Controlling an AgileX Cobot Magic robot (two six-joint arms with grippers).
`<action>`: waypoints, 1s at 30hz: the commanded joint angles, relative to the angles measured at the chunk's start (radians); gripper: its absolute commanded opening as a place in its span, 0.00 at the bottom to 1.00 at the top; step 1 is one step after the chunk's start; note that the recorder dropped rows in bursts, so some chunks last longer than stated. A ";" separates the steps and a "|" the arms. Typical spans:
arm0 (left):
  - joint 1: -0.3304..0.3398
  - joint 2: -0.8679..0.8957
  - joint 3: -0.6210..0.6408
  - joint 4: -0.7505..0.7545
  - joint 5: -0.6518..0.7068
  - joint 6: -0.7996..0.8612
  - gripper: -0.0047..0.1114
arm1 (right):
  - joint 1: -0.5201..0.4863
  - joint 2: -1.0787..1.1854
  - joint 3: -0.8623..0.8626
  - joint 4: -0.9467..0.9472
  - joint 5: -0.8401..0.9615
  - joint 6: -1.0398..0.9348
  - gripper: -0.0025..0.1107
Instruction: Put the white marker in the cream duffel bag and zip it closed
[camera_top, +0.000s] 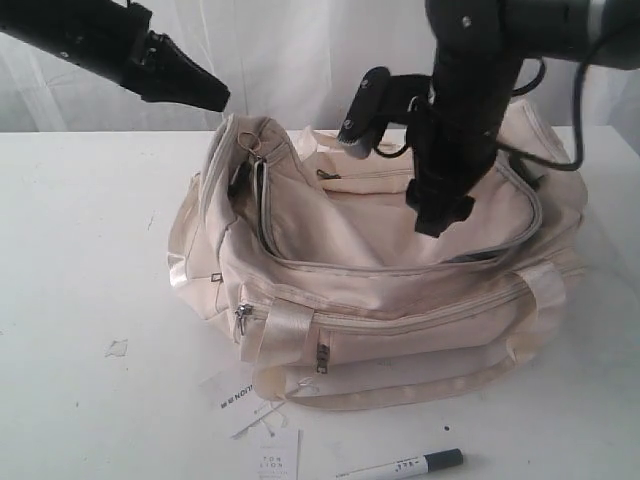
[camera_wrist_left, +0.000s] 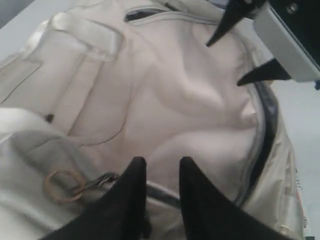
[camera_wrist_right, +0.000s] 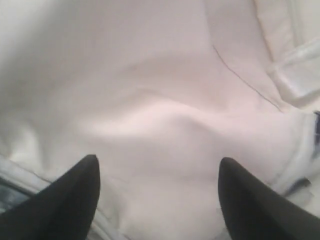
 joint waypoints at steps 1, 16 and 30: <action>-0.115 -0.016 0.042 0.017 0.094 0.056 0.45 | -0.074 -0.106 0.010 -0.033 -0.042 0.111 0.58; -0.274 -0.016 0.201 0.070 0.094 0.277 0.48 | -0.237 -0.089 0.022 0.032 -0.040 0.036 0.57; -0.339 -0.012 0.210 0.240 0.028 0.211 0.48 | -0.269 -0.089 0.170 0.074 -0.237 -0.185 0.57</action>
